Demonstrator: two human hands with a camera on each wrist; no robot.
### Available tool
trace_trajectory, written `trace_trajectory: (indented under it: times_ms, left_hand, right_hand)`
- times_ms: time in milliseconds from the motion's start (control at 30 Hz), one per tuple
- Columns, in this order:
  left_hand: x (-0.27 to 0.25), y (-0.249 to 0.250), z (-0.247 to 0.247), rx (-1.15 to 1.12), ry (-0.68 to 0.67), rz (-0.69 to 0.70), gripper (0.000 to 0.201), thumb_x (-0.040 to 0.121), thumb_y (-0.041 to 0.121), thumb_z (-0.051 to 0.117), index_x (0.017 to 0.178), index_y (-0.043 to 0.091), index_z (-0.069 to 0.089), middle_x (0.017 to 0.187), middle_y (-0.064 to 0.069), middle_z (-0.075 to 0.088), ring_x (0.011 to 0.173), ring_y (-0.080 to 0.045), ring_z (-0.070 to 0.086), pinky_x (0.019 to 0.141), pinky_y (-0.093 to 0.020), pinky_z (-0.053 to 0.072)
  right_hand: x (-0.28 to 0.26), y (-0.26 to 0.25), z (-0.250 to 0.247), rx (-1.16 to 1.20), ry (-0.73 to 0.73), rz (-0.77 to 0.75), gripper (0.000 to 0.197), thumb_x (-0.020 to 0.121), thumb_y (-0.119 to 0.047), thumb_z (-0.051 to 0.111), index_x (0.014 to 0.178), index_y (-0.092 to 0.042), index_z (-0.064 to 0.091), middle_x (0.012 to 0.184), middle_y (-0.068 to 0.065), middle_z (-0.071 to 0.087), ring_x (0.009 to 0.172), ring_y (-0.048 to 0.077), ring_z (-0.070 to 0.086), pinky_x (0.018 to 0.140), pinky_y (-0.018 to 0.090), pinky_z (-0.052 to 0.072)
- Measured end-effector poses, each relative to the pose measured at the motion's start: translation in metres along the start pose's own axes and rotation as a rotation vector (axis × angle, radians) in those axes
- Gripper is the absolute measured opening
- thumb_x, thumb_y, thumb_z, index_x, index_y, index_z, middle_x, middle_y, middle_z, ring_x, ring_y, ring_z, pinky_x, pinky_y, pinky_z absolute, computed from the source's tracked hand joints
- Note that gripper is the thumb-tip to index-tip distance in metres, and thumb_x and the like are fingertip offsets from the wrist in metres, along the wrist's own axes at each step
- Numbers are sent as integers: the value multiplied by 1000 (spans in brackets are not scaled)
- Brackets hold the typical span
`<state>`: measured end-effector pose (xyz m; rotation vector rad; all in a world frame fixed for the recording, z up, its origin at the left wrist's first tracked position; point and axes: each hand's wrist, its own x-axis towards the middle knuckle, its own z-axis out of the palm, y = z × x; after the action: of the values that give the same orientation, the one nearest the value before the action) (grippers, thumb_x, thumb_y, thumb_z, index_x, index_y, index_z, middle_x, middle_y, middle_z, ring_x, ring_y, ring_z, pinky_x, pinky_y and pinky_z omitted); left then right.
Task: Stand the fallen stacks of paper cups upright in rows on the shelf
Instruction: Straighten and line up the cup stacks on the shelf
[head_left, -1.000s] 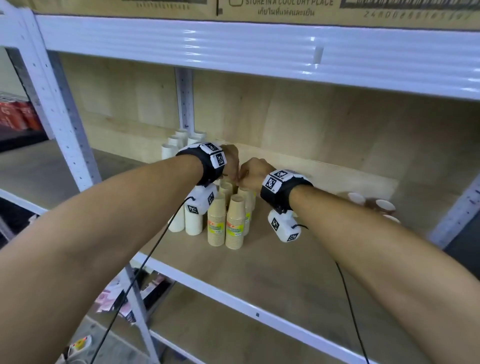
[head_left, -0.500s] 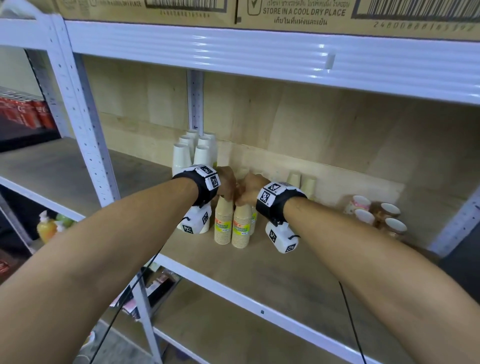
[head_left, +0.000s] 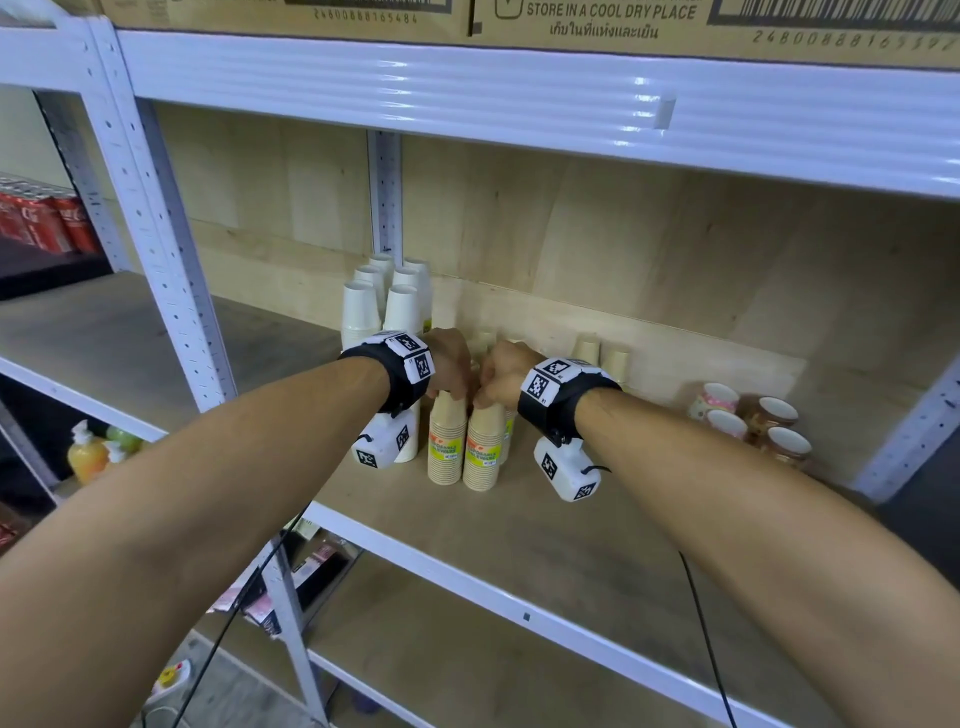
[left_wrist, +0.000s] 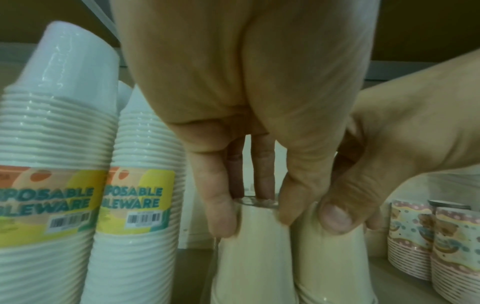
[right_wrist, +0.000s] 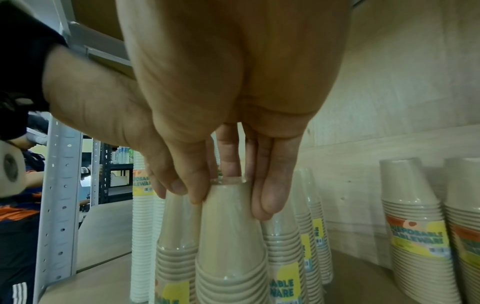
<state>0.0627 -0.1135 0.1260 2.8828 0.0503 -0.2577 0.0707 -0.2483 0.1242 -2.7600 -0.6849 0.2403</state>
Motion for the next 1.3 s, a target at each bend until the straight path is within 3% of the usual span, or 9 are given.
trace_trajectory:
  times_ms: [133,300,400,533,600,700,833,1067,1300]
  left_hand:
    - [-9,15,-10,-23,-81,27,30,79,12,73,108,4,72,108,-14,71,90,-28,73,81,-42,61]
    - [-6,41,-25,-67,-124,120,29,78,7,73,107,3,72,109,-16,70,84,-26,71,77,-36,62]
    - [1,61,-33,-94,-130,182,21,78,7,73,99,7,74,90,-8,69,68,-16,67,61,-26,60]
    - [10,87,-39,-63,-94,238,24,77,12,73,100,5,73,72,-2,67,64,-19,67,63,-24,58]
    - [18,98,-38,-76,-39,258,20,77,11,73,97,10,75,70,1,69,58,-15,64,51,-20,54]
    - [33,113,-33,-101,-11,298,21,78,7,72,99,8,75,94,-7,71,77,-22,68,65,-29,60]
    - [57,130,-24,-63,60,324,27,82,11,71,107,2,73,93,-5,61,71,-16,56,60,-23,48]
    - [95,141,-3,-49,92,306,31,81,14,71,110,3,71,98,-5,60,82,-17,54,68,-25,45]
    - [114,143,9,-17,104,341,34,85,17,69,114,0,69,114,-11,63,98,-24,61,84,-33,54]
  right_hand:
    - [-5,3,-11,21,-24,7,28,77,-19,79,99,-2,73,88,10,69,77,22,65,76,33,57]
    - [-12,25,-33,-9,-8,74,31,74,-20,80,98,-4,70,73,6,63,67,21,62,68,34,56]
    - [-17,50,-48,-33,1,143,29,73,-22,80,95,-5,71,76,9,68,69,23,66,71,35,59]
    - [-19,86,-60,-48,100,233,29,76,-16,78,100,-1,73,72,4,63,57,15,57,54,22,49]
    - [-19,100,-64,-102,105,268,32,78,-18,78,100,4,72,79,8,62,64,19,58,61,26,50]
    - [-17,122,-71,-113,81,330,34,77,-24,80,97,2,71,94,13,68,79,25,66,74,34,56]
    - [-9,154,-75,-90,130,385,28,73,-20,81,93,-2,73,93,8,70,69,19,60,56,23,47]
    - [3,189,-70,-75,240,484,34,84,-20,70,113,-2,66,115,13,65,103,27,64,82,31,52]
    - [21,208,-69,-68,251,506,31,82,-18,70,110,-5,68,114,13,66,100,28,65,69,24,45]
